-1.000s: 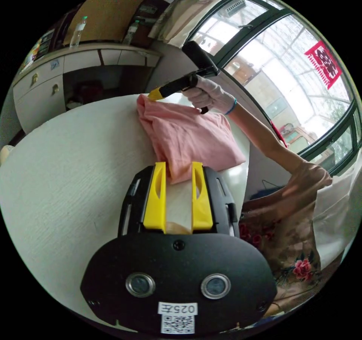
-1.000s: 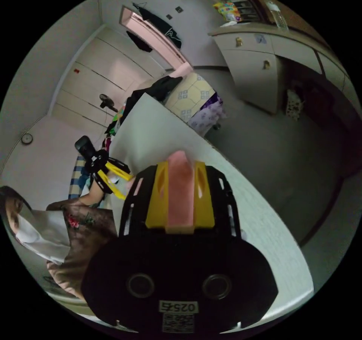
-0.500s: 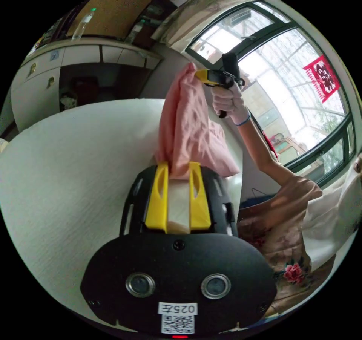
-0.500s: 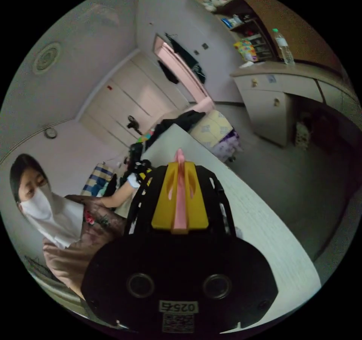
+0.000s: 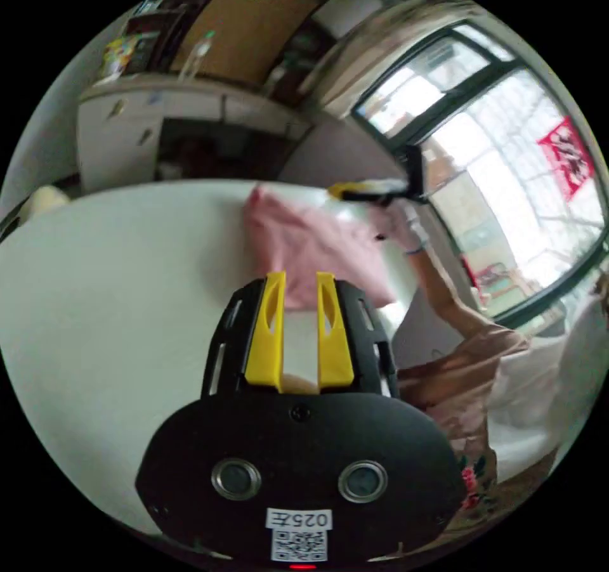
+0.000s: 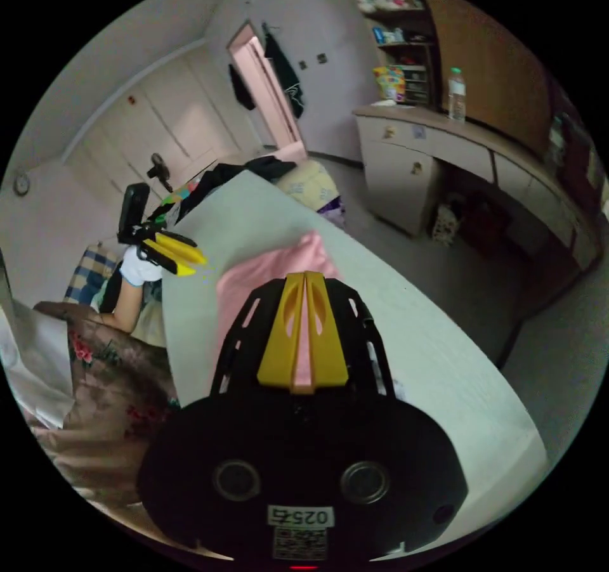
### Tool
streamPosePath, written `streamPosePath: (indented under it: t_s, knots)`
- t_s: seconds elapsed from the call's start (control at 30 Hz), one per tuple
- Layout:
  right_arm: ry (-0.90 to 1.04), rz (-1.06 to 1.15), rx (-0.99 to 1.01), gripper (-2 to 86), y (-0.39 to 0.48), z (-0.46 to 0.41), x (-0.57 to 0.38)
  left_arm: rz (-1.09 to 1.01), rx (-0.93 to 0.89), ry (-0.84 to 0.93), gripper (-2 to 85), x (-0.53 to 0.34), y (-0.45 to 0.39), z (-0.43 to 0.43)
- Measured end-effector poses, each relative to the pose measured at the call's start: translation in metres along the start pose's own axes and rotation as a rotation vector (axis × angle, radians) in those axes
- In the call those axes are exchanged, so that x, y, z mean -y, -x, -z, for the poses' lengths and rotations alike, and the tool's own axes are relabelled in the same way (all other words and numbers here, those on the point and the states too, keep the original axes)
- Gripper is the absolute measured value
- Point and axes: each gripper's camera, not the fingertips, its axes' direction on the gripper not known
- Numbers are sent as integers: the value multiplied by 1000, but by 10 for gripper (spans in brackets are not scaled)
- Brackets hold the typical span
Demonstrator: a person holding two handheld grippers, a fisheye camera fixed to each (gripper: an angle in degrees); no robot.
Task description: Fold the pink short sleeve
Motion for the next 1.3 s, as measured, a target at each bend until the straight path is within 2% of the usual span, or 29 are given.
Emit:
streamPosePath:
  t_s: [0.03,0.13,0.2,0.23,0.33,0.4,0.53,0.7,0.8,0.83,0.9,0.97,1.07,1.13,1.17,1.2,1.23,1.3]
  knots:
    - [15,8,-11,-9,8,-11,7,-55,-39,2,23,14,-23,-18]
    - [58,-32,8,-10,0,-52,21,-96,73,141,9,43,-52,-96]
    - [183,-85,-85,-10,-20,-88,18,-67,206,263,-2,44,-47,-141]
    - [163,-23,-141,-10,-28,-97,9,-78,233,249,-10,38,-44,-153]
    - [117,-151,-169,-10,-55,-86,-7,-52,219,244,-15,31,-50,-144]
    - [43,-146,-191,-10,-50,-69,-18,-91,244,255,-16,35,-64,-132]
    - [-30,-149,-144,-10,-26,-49,-43,-115,307,89,-15,87,-70,-97]
    - [-17,-206,-207,-9,-21,-61,-84,-11,492,303,-13,161,-13,-167]
    - [169,-238,-429,-9,-53,-97,-114,-38,497,297,-12,168,0,-175]
    - [75,-222,-381,-9,-62,-92,-127,-21,475,304,-12,170,3,-173]
    - [53,-340,-262,-9,-85,-84,-135,5,475,309,-12,171,3,-167]
    - [-30,-361,-312,-9,-88,-73,-135,0,524,276,-11,172,-16,-155]
    - [-98,-350,-245,-9,-81,-82,-129,-94,369,283,-10,166,-61,-158]
    - [-13,-316,-273,-9,-79,-108,-128,-147,389,344,-10,159,-78,-176]
    - [112,-280,-380,-9,-81,-134,-130,-183,465,409,-10,151,-79,-196]
    - [78,-242,-402,-9,-78,-137,-133,-198,476,445,-10,147,-76,-205]
    - [51,-267,-412,-9,-78,-136,-140,-227,450,341,-10,143,-77,-196]
    - [65,-285,-358,-9,-77,-129,-143,-155,417,358,-10,145,-68,-189]
